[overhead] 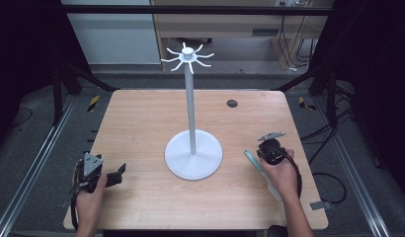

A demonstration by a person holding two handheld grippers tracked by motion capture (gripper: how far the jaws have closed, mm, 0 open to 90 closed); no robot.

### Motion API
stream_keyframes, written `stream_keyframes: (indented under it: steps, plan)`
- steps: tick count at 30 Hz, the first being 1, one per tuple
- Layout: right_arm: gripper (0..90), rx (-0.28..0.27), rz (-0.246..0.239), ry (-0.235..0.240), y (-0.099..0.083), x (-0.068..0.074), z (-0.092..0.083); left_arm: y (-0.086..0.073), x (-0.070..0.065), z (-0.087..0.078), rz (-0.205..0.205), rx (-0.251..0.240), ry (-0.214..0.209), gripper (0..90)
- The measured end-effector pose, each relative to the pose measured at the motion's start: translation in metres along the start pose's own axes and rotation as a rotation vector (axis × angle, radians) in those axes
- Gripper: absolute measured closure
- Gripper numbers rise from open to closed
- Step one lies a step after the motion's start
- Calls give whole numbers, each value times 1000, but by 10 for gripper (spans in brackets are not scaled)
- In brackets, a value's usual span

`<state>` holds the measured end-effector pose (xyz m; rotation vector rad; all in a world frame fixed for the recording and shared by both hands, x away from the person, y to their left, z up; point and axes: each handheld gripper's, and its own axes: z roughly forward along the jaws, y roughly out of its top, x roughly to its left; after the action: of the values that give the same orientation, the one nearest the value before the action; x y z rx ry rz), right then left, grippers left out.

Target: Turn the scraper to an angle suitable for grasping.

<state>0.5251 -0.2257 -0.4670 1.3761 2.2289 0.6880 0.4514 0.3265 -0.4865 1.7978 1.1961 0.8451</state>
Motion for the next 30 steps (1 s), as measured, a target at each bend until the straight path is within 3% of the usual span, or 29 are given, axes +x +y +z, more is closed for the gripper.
stream_keyframes:
  steps: [5, 18, 22, 30]
  plan:
    - [900, 29, 0, 21, 1, 0, 11, 0, 1, 0, -6, -4, 2, 32]
    - [900, 37, 11, 48, 0, 3, 22, 0, 1, -1, 0, -3, 8, 33]
    - [900, 26, 31, 91, -2, 2, 22, 0, 0, -2, 2, -2, 9, 33]
    - [900, 52, -41, 167, -1, 24, 17, 0, 0, -2, 8, -1, 11, 34]
